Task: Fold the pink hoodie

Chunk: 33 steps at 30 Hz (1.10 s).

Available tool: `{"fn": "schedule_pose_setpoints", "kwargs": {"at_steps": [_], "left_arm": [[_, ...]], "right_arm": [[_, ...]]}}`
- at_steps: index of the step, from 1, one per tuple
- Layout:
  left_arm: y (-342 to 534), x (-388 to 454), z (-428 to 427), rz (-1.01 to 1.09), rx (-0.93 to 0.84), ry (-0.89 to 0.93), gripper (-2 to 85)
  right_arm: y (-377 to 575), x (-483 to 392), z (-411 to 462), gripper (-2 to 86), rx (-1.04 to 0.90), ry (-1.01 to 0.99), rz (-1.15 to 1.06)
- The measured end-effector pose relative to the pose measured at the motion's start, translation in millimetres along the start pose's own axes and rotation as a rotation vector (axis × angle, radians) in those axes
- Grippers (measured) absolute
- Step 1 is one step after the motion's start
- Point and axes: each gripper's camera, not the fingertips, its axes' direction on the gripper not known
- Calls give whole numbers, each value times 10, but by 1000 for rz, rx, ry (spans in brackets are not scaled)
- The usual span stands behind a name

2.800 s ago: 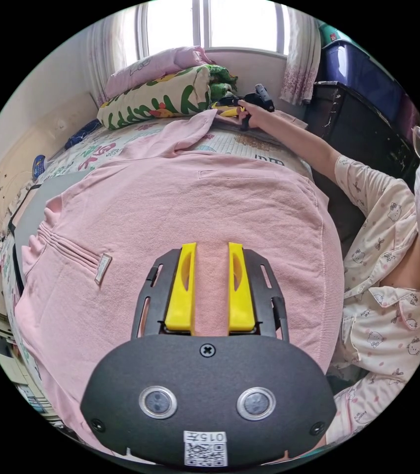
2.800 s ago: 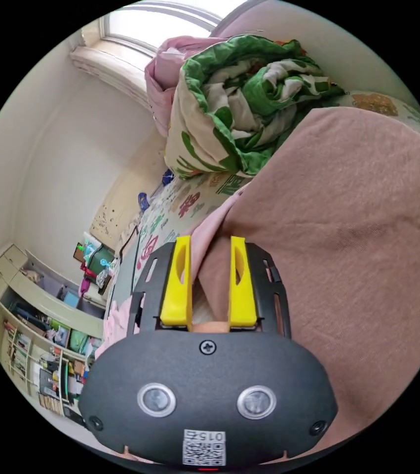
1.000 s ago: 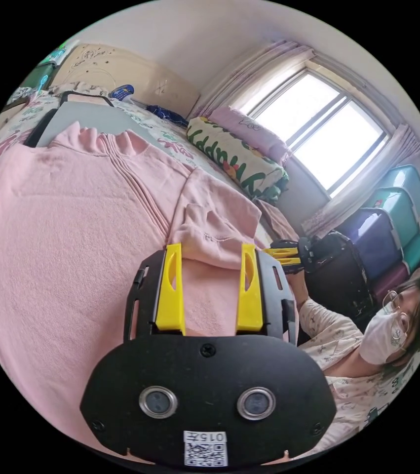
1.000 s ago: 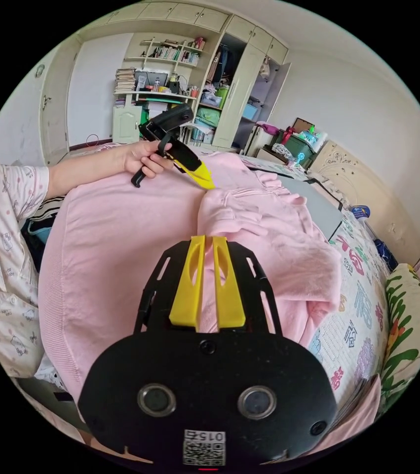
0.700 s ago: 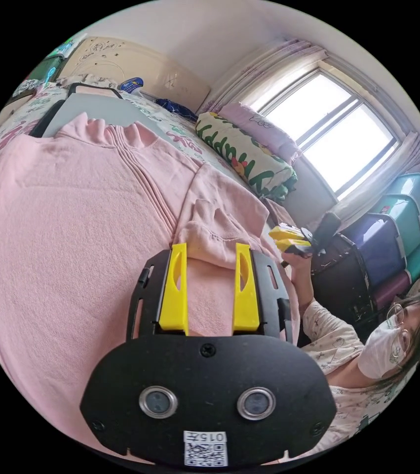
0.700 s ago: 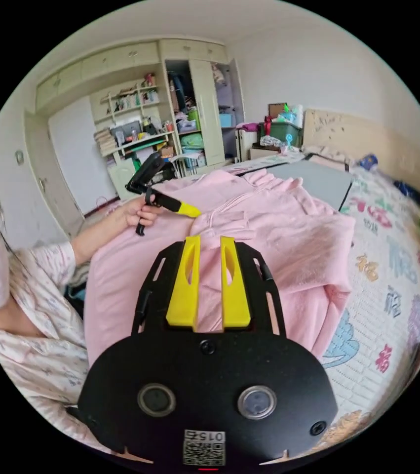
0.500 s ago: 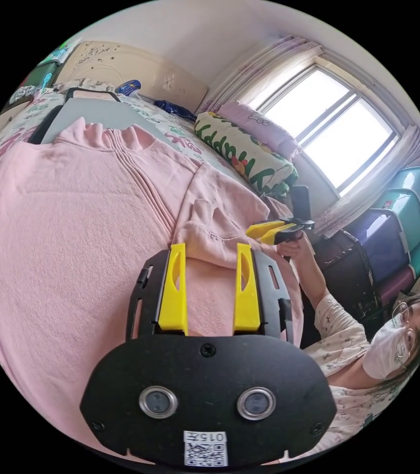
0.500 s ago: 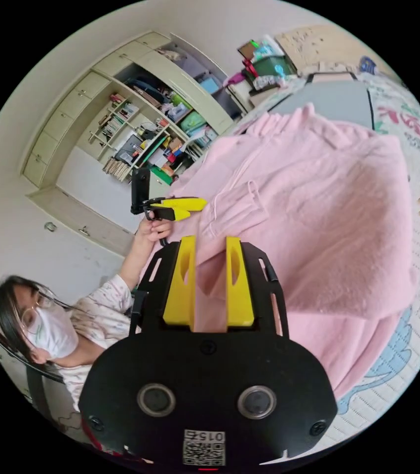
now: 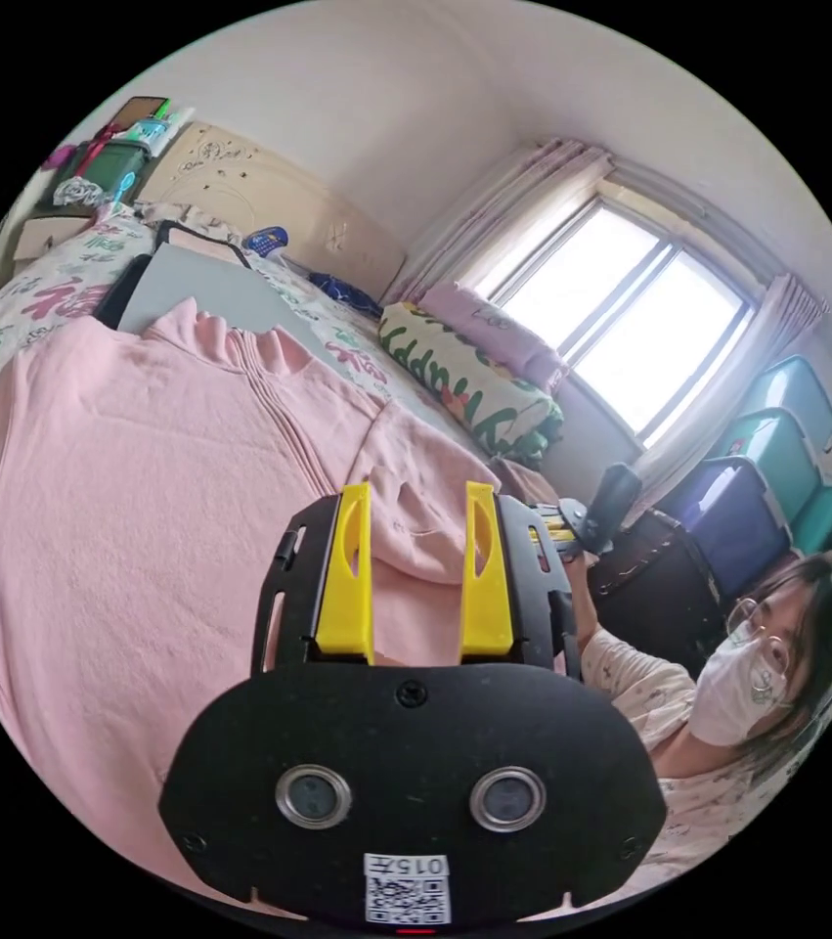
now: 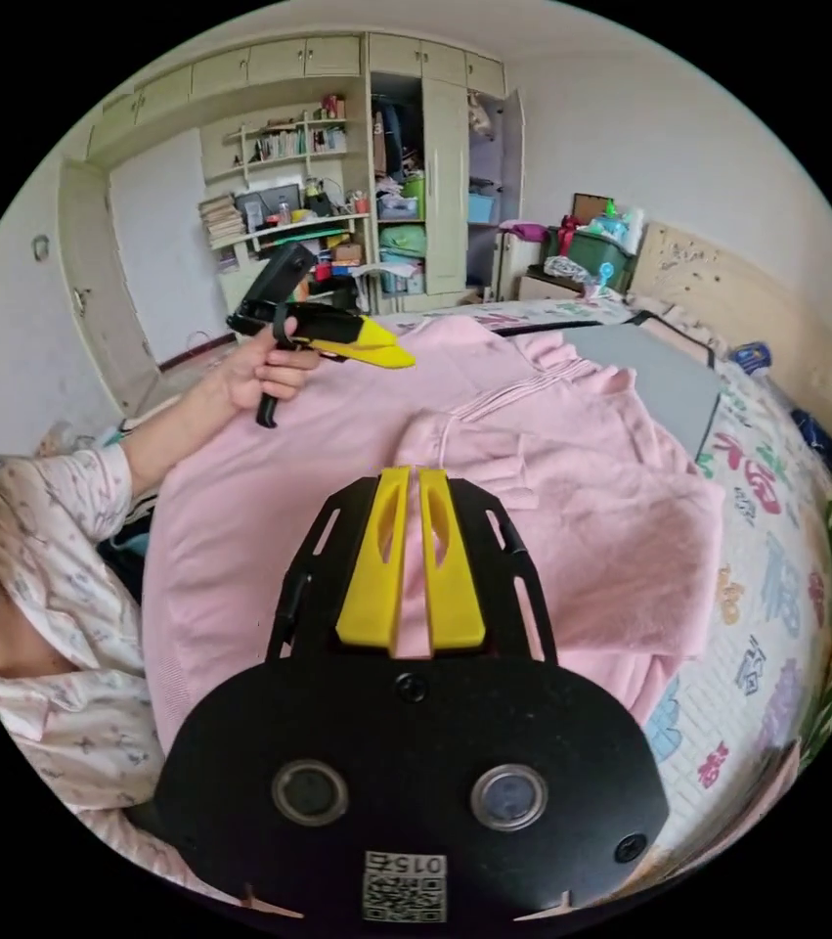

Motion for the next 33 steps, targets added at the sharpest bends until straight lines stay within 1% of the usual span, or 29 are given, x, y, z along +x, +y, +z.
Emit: {"fn": "schedule_pose_setpoints", "kwargs": {"at_steps": [1,3,5,6,8,9,11,12,15,17,19,21,23,24,26,29,33], "left_arm": [[-5,-10,-9,-8,-5,16,135],[-8,-12,20,-9,-20,20,135],[-30,-1,159,1,-101,40,135],[-38,3,207,5,-132,47,136],[-49,16,353,8,-216,48,141],[-47,17,376,9,-227,48,143],[-49,-6,428,5,-259,44,152],[-51,-19,428,2,-262,43,154],[-79,-137,359,-45,-256,88,163],[-110,-240,229,-77,-218,135,176],[-138,-290,85,-81,-178,114,181],[-161,-326,-62,-75,-140,84,183],[-171,-390,-193,-80,-103,103,184],[-173,-407,-209,-83,-102,113,184],[-178,-455,-240,-84,-104,134,185],[-189,-467,-207,-58,-140,84,190],[-197,-556,-122,-47,-199,73,199]], "right_arm": [[4,23,-34,63,6,41,13],[13,215,-122,91,34,37,96],[26,636,-163,119,69,-72,278],[24,747,-135,133,63,-108,323],[-1,1129,86,155,-24,-194,473],[-1,1209,142,150,-45,-209,504],[-20,1405,326,127,-110,-300,564],[-34,1420,345,122,-115,-309,566],[-141,1397,277,54,-111,-266,568],[-257,1243,107,25,-65,-270,503],[-332,1048,-28,19,-30,-239,428],[-383,828,-78,16,-30,-188,338],[-419,578,-62,18,-51,-142,234],[-426,503,-61,18,-53,-134,196],[-406,135,-42,25,-65,-128,0],[-282,-273,86,42,-98,-165,-219],[-193,-418,268,49,-148,-166,-287]]}}
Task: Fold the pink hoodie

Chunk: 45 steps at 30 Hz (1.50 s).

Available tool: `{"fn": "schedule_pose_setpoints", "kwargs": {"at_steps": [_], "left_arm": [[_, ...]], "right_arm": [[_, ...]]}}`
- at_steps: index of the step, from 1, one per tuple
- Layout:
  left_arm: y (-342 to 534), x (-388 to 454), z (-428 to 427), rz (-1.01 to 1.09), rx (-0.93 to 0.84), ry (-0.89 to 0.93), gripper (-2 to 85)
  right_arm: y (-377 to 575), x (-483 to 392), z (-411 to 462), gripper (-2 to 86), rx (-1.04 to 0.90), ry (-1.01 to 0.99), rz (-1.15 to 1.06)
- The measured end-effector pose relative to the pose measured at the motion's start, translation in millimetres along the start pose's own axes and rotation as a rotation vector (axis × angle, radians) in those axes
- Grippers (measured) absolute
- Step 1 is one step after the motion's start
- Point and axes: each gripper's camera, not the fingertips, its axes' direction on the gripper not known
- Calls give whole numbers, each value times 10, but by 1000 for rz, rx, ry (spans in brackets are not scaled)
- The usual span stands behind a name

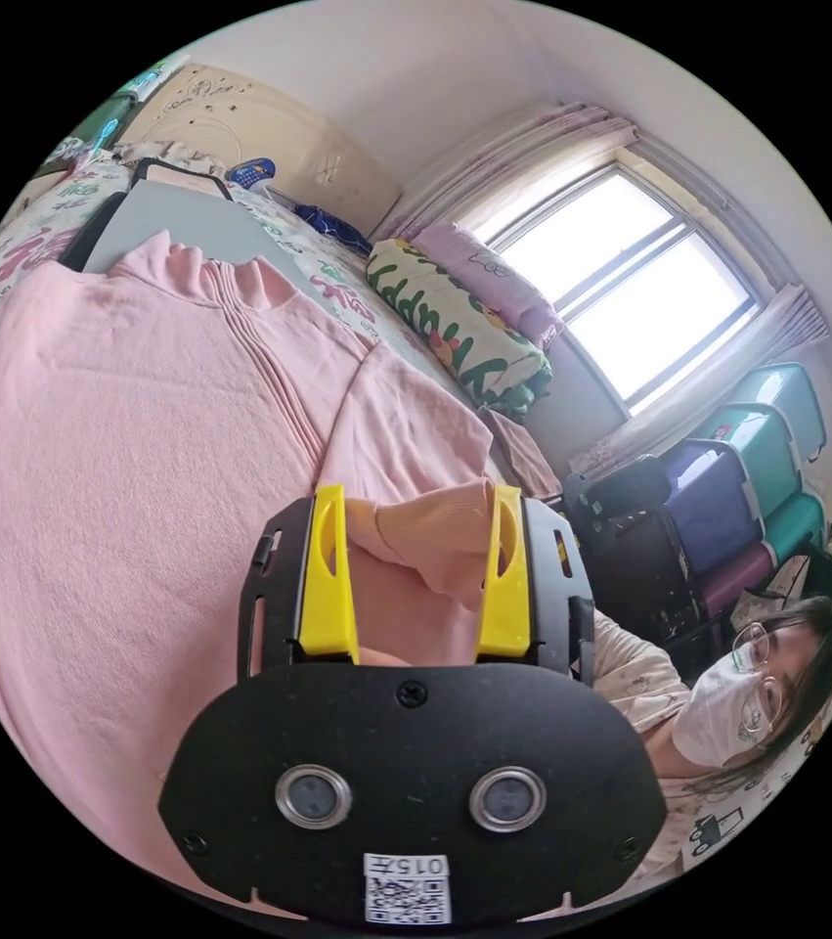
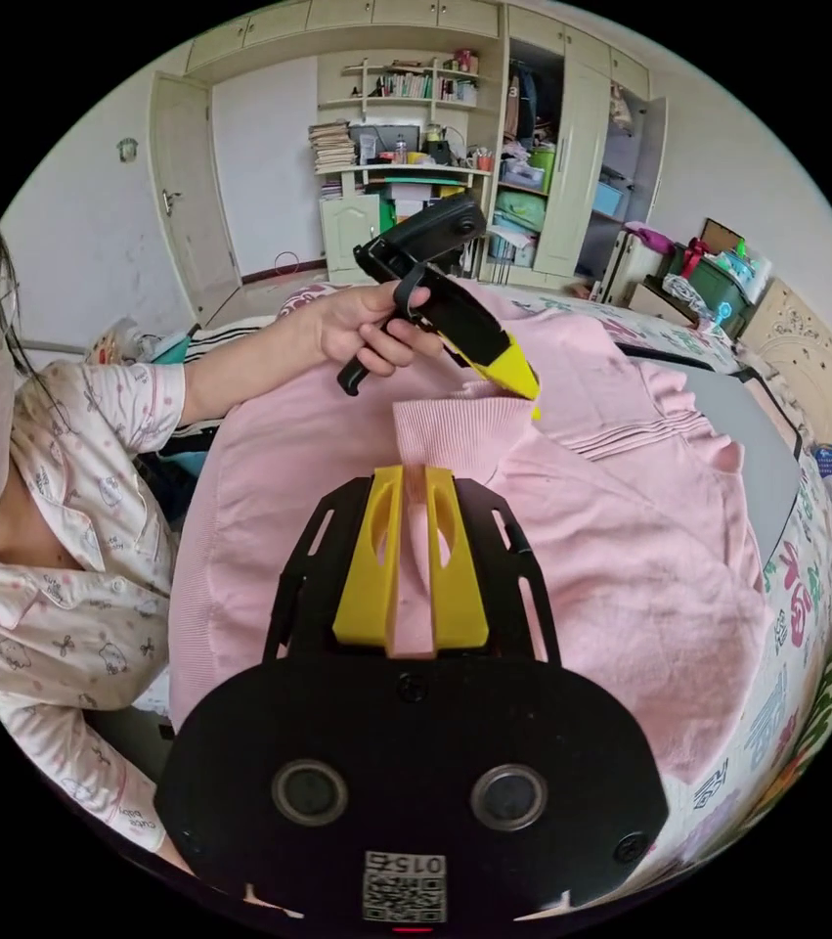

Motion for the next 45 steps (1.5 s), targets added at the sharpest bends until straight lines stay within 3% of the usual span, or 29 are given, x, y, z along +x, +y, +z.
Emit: {"fn": "schedule_pose_setpoints", "kwargs": {"at_steps": [6,12,19,24,28,31,37,41,45], "left_arm": [[-19,-150,19,27,-38,-6,195],[-11,-311,41,22,-32,-15,187],[53,-610,62,-90,-19,-6,182],[457,-782,-138,-187,55,27,181],[1022,-797,-283,-172,121,5,172],[1171,-886,-66,-189,20,-48,155],[1195,-1024,376,-188,-62,-46,20],[1512,-686,289,-54,36,-195,3],[2018,-409,157,40,129,-194,0]], "right_arm": [[158,46,-3,62,-7,-30,-22],[656,225,-573,96,196,87,-8],[1740,1165,-1379,99,393,316,435],[2488,1822,-1646,69,666,213,759],[2371,2109,-1385,77,529,238,829],[2141,2242,-1194,91,422,319,889],[1629,2305,-785,101,225,416,795],[1227,2355,-295,102,61,467,690],[940,2472,200,101,-99,562,665]]}}
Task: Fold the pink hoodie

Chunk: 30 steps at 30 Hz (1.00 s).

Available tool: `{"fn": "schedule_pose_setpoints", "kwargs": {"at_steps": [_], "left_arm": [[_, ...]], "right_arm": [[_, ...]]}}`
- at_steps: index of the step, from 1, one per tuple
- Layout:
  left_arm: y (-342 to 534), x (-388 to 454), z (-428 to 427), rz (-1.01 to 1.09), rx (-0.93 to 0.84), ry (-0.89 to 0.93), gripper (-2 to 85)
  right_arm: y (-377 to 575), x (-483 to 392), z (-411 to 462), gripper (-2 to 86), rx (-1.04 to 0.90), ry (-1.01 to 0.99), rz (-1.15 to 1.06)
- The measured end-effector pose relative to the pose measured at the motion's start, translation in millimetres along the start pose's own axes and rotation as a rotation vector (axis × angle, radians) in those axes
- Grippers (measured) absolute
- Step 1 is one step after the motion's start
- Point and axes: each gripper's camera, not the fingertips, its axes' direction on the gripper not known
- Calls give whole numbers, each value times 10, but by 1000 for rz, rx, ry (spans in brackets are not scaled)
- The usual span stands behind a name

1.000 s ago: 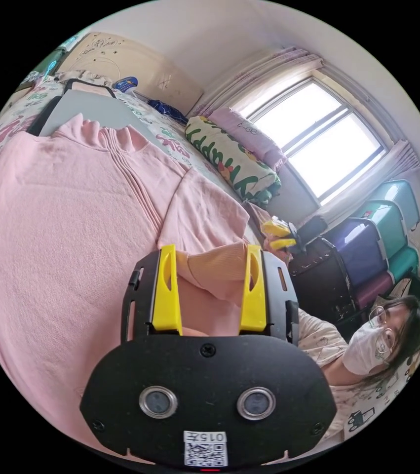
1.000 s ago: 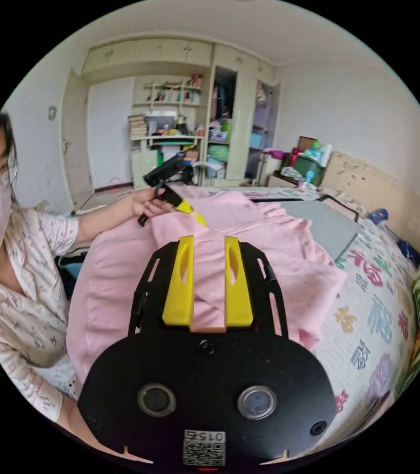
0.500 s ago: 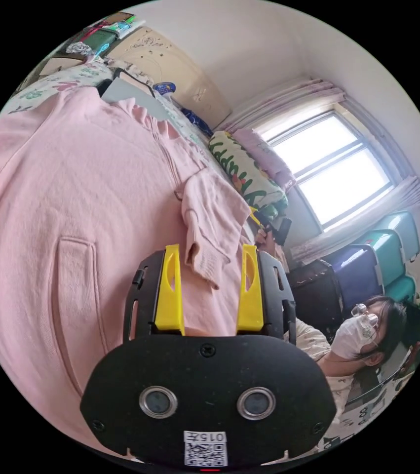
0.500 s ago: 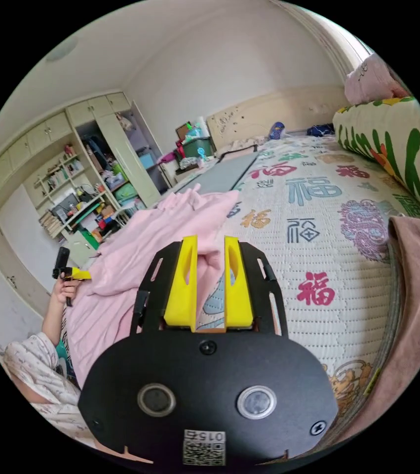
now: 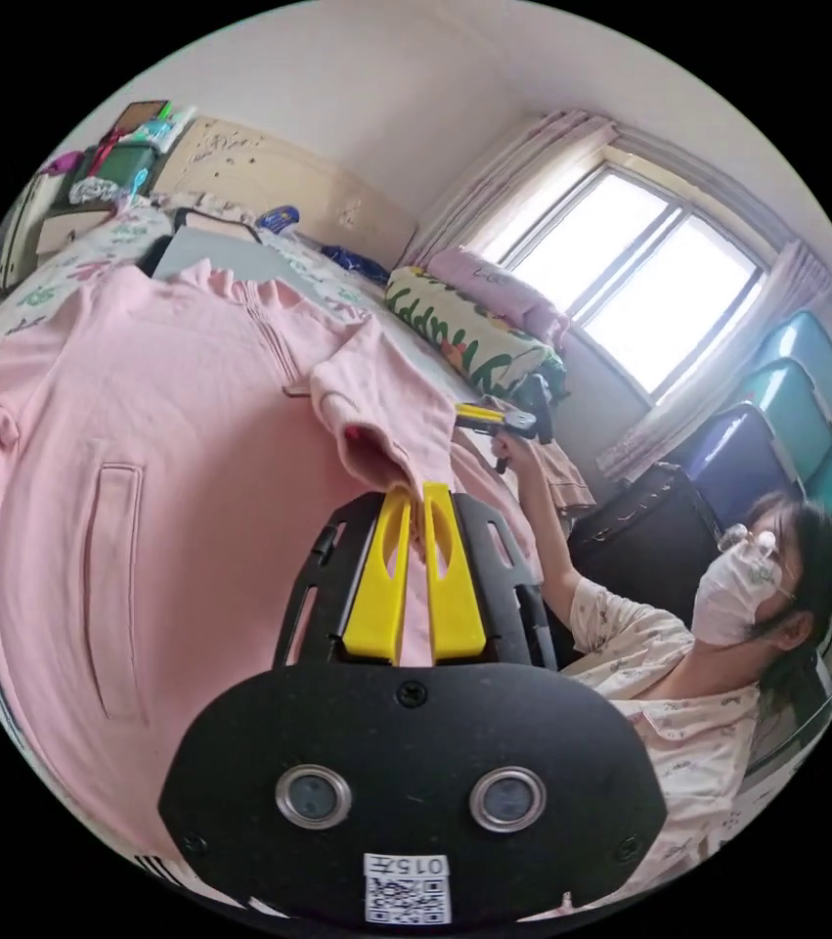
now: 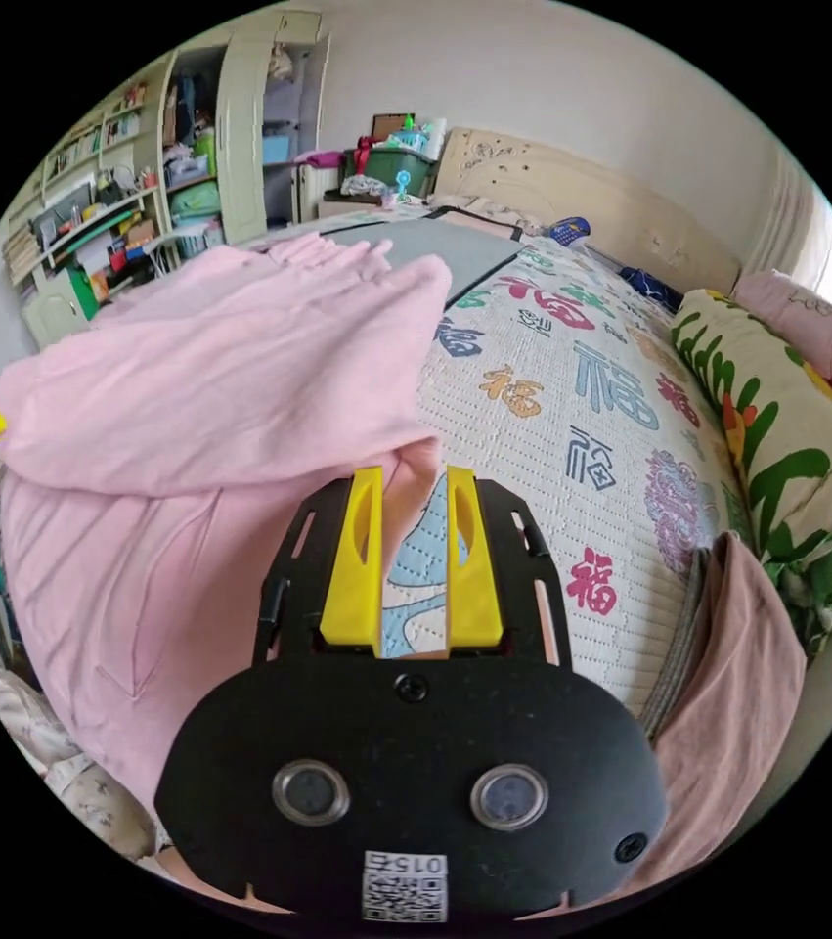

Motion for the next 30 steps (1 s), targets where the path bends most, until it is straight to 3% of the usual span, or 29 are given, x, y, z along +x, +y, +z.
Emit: {"fn": "schedule_pose_setpoints", "kwargs": {"at_steps": [8,12,18,22,26,28,30], "left_arm": [[1020,-45,81,6,36,10,-2],[1233,-27,252,57,17,-89,-2],[1564,-30,357,90,98,-119,-2],[1759,-235,610,28,11,-156,-1],[1977,-418,526,-29,60,-84,1],[2068,-425,404,-18,95,-95,3],[2114,-382,245,1,144,-165,6]], "right_arm": [[-140,-284,419,85,94,174,-56],[-121,-265,643,41,73,157,-108],[-2,304,858,25,41,67,28],[117,514,1084,32,11,65,24],[392,942,1116,15,-26,93,92],[570,1181,978,8,23,169,166],[757,1277,715,16,133,93,148]]}}
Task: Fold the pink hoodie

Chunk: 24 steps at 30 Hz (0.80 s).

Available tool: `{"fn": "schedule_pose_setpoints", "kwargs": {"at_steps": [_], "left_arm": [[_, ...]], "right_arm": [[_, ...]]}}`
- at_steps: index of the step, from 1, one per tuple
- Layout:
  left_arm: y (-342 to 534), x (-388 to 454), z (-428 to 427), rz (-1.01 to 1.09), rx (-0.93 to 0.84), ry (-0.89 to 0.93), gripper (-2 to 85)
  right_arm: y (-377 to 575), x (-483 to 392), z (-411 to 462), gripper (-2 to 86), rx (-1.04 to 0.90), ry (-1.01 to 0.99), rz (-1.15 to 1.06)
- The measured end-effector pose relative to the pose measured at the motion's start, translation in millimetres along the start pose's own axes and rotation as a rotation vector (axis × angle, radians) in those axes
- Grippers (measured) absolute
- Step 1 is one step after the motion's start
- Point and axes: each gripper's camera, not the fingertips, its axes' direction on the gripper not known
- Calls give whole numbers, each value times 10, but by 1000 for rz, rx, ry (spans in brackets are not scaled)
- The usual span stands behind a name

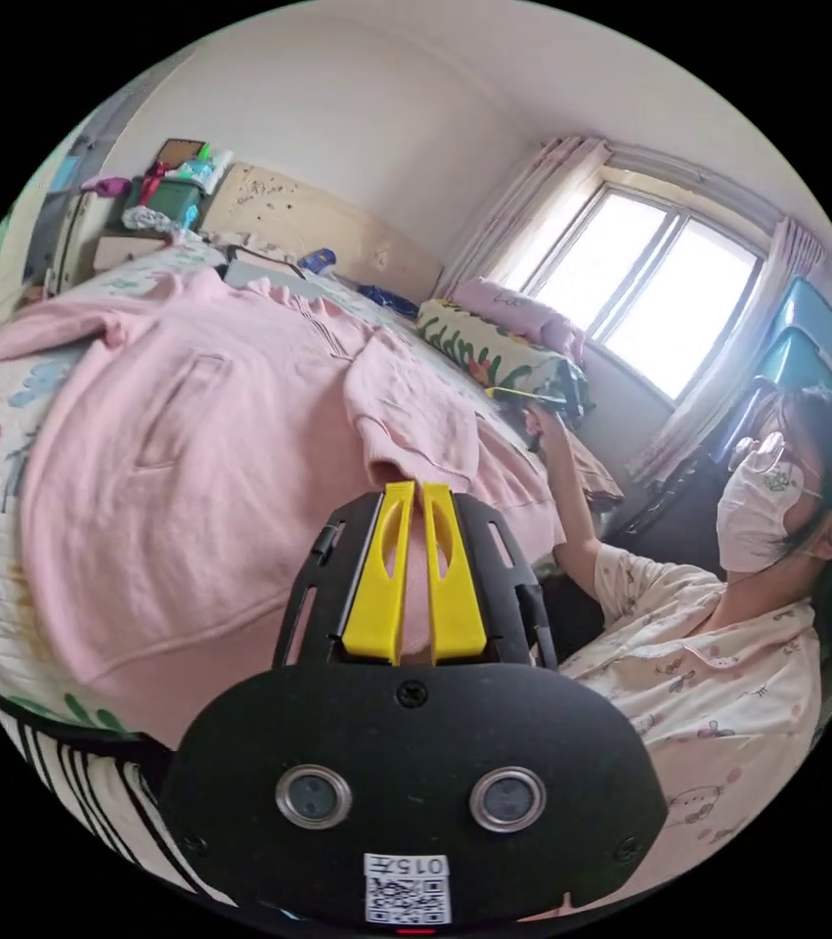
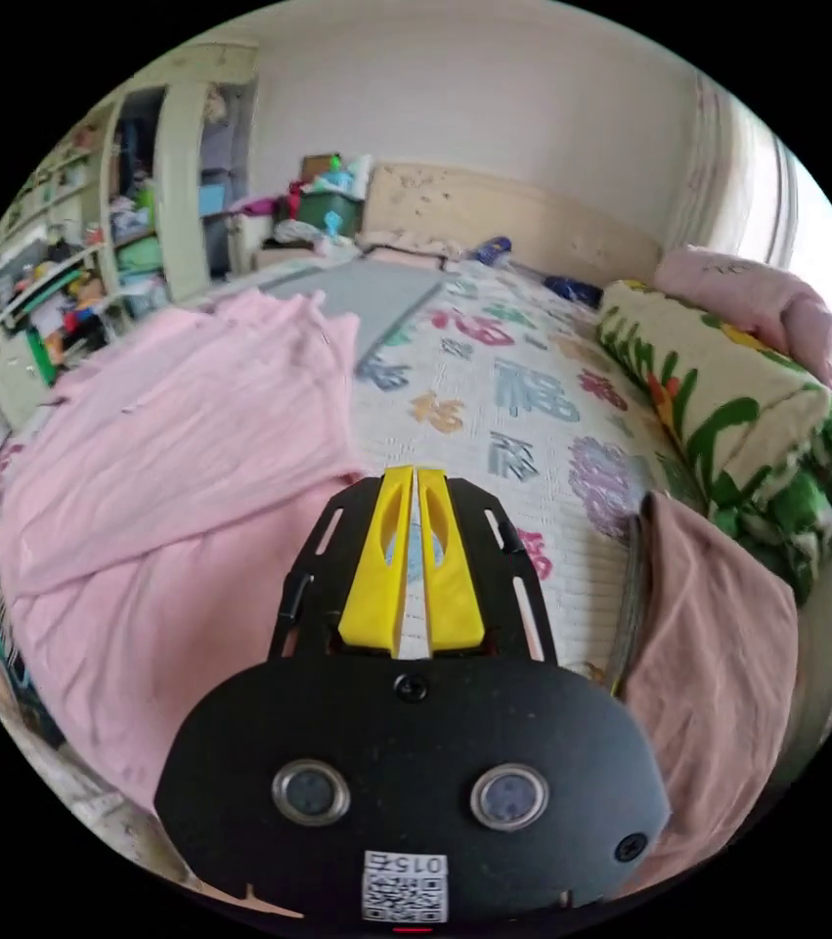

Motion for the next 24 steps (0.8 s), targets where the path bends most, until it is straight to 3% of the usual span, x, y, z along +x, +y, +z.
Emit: {"fn": "schedule_pose_setpoints", "kwargs": {"at_steps": [4,6,8,11,17,24], "left_arm": [[-197,21,-220,53,114,-93,40],[-369,-3,-63,84,58,-86,59],[-600,-87,330,77,-88,-65,88],[-785,-168,679,61,-174,-40,96],[-907,-288,864,1,-245,-58,31],[-881,-28,729,88,-184,-143,-1]], "right_arm": [[447,-345,-762,44,330,-418,-373],[688,-622,-957,50,418,-549,-537],[991,-1061,-1008,64,385,-693,-787],[1360,-1530,-858,81,260,-707,-1050],[1724,-1679,-194,71,48,-645,-1181],[2062,-1410,85,20,101,-559,-1213]]}}
